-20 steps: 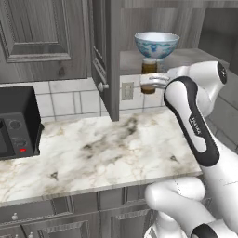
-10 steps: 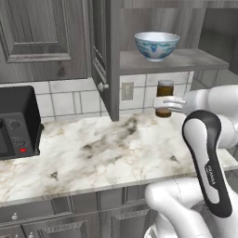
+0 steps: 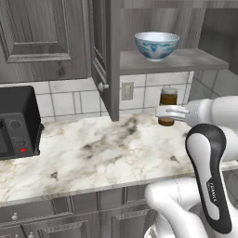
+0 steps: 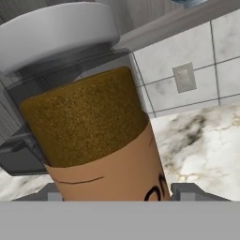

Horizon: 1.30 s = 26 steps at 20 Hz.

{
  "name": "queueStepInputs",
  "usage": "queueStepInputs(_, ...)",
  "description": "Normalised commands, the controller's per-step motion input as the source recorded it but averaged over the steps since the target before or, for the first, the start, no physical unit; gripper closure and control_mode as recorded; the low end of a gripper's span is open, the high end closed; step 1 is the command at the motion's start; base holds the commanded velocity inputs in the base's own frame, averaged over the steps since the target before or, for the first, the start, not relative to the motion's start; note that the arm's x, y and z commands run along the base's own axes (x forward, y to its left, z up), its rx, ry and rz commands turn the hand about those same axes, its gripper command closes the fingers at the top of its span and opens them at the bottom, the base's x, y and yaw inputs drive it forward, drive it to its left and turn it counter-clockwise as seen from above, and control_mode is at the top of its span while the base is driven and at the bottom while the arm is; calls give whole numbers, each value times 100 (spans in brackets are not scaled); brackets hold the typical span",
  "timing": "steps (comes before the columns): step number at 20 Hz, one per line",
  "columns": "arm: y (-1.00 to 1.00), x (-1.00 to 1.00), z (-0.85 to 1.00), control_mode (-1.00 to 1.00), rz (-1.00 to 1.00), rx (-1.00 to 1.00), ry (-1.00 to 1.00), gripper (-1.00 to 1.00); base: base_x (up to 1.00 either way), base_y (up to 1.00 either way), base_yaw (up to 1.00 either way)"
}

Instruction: Take the cinnamon bottle from the cabinet and place it on the dining table, next to the plate with the cupcake. Then take the chocolate from the dining counter and place it on the cupcake plate.

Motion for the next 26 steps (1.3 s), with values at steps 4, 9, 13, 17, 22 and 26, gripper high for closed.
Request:
queueStepInputs(4, 0, 0, 0, -100, 0, 0, 0, 100, 0, 0, 0)
queueStepInputs(9, 0, 0, 0, 100, 0, 0, 0, 100, 0, 0, 0)
queueStepInputs(13, 0, 0, 0, 100, 0, 0, 0, 100, 0, 0, 0)
queueStepInputs(17, 0, 0, 0, 100, 0, 0, 0, 100, -2, 0, 0)
queueStepInputs(22, 0, 0, 0, 100, 0, 0, 0, 100, -67, 1, -2)
queueStepInputs(26, 0, 0, 0, 100, 0, 0, 0, 100, -60, 21, 12)
